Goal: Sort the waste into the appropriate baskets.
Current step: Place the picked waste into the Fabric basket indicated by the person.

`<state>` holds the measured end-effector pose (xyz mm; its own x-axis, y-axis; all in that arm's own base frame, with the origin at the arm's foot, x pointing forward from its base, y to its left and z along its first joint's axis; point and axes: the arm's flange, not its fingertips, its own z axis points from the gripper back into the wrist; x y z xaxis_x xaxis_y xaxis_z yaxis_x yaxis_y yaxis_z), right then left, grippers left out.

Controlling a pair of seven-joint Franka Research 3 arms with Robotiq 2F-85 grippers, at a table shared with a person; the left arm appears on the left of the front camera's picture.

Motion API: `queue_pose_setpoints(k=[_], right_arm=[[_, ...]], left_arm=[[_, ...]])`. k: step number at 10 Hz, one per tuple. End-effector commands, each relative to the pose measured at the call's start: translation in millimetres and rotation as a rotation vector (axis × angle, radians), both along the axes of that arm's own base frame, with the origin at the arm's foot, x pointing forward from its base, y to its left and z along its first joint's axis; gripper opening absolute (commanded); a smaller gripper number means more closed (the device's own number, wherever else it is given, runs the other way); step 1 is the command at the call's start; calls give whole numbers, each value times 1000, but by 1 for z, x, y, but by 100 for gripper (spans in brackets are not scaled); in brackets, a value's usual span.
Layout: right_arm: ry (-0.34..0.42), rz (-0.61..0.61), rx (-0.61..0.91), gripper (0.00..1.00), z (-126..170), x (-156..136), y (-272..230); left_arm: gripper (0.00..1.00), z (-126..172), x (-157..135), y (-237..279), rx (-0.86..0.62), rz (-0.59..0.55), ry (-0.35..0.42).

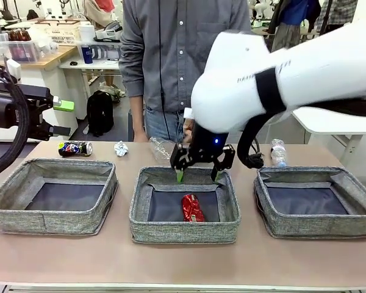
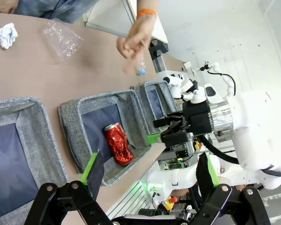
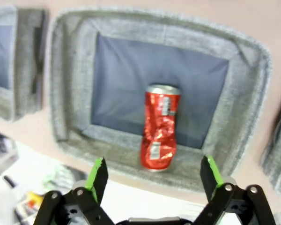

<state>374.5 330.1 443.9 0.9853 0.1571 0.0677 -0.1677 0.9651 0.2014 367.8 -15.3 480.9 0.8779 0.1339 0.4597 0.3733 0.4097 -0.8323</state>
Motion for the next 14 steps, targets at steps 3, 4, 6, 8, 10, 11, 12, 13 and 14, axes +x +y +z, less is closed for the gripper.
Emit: queue_pose_setpoints(k=[3, 4, 6, 8, 10, 11, 12, 13, 14], right_arm=[[23, -152, 678, 100, 86, -45, -128], [29, -180, 829, 100, 89, -60, -162], [67, -331, 960, 100, 82, -88, -215], [87, -386, 1142, 100, 69, -106, -256], [93, -319, 984, 100, 107, -77, -222], [93, -319, 984, 100, 107, -77, -222], [93, -319, 984, 100, 107, -77, -222], [93, -319, 984, 100, 107, -77, -222], [93, -319, 984, 100, 107, -77, -222]], left_arm=[[100, -2, 1, -3, -17, -5, -29], [100, -2, 1, -3, -17, -5, -29], [100, -2, 1, -3, -17, -5, -29], [100, -2, 1, -3, -17, -5, -29], [100, -2, 1, -3, -17, -5, -29], [100, -2, 1, -3, -17, -5, -29], [100, -2, 1, -3, -17, -5, -29], [100, -2, 1, -3, -17, -5, -29], [100, -2, 1, -3, -17, -5, -29]])
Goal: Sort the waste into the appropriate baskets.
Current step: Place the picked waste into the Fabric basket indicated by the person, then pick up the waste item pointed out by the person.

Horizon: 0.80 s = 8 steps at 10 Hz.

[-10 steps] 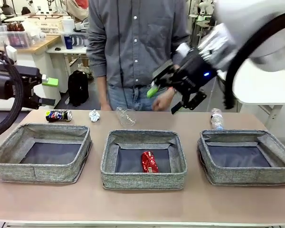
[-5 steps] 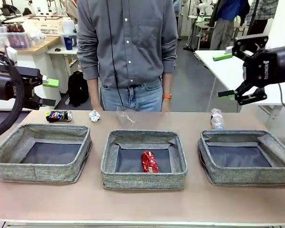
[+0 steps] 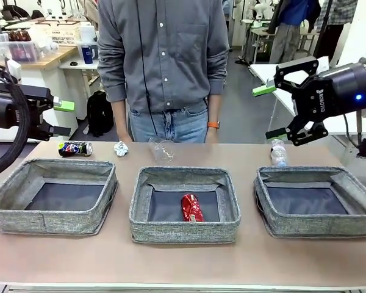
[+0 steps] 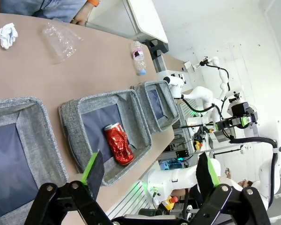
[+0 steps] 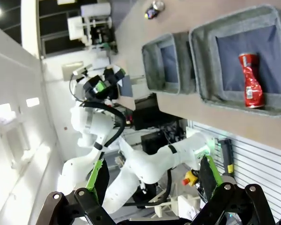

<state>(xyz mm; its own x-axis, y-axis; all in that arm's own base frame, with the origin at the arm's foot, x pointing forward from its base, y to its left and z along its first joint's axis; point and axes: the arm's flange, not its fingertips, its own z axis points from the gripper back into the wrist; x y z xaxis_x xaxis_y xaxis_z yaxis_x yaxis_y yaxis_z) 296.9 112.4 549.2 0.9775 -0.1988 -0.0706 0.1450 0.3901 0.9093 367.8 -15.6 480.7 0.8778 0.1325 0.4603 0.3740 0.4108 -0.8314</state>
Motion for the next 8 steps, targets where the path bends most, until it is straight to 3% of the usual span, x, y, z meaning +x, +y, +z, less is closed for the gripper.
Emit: queue_pose_setpoints(k=[1, 8], right_arm=[[-23, 2, 29, 100, 2, 1, -4], [-23, 2, 29, 100, 2, 1, -4]], left_arm=[[100, -1, 1, -3, -19, -4, -28], [100, -1, 1, -3, -19, -4, -28]])
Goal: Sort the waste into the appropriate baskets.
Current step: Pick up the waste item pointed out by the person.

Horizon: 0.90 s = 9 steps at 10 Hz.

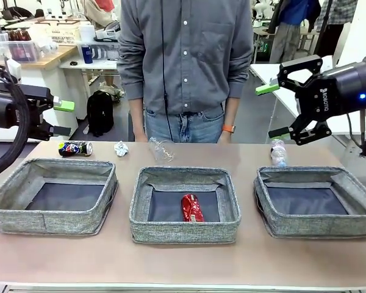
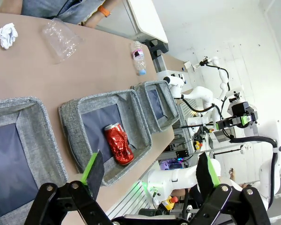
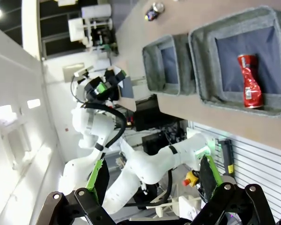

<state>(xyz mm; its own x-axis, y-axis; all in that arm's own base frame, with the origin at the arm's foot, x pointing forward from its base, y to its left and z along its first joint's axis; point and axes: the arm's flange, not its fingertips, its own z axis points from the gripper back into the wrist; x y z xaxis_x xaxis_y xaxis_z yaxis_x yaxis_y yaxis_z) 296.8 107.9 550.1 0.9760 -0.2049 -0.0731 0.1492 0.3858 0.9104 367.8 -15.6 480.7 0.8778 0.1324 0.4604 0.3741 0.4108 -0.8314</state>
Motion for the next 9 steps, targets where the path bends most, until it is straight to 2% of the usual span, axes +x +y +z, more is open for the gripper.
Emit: queue_pose_setpoints(k=[1, 9], right_arm=[[-25, 8, 25, 100, 1, 1, 0], [-25, 8, 25, 100, 1, 1, 0]], left_arm=[[100, -1, 1, -3, -19, -4, -28], [100, -1, 1, -3, -19, -4, -28]])
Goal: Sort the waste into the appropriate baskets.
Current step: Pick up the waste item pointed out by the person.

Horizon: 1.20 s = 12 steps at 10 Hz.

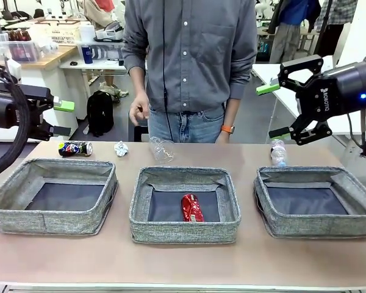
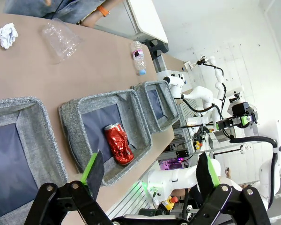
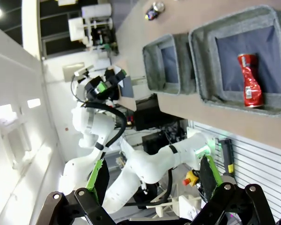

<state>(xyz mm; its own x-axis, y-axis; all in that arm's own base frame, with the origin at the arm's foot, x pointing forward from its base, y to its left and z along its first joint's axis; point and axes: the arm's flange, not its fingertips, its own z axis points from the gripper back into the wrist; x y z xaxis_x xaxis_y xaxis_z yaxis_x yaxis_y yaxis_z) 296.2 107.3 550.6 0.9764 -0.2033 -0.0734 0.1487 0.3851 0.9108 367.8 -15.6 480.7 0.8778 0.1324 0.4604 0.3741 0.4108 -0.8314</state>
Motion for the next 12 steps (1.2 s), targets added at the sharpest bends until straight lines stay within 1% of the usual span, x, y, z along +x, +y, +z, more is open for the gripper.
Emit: queue_pose_setpoints(k=[1, 8, 9, 10, 11, 12], right_arm=[[-25, 7, 24, 100, 1, 2, 1], [-25, 7, 24, 100, 1, 2, 1], [-25, 7, 24, 100, 1, 2, 1], [-25, 7, 24, 100, 1, 2, 1], [-25, 7, 24, 100, 1, 2, 1], [-25, 7, 24, 100, 1, 2, 1]], left_arm=[[100, -1, 1, -3, -19, -4, -28], [100, -1, 1, -3, -19, -4, -28], [100, 0, 0, 0, 0, 0, 0], [100, 3, 28, -10, 215, 48, -18], [100, 5, 58, -18, 395, 97, -46], [100, 3, 99, -27, 542, 173, -44]])
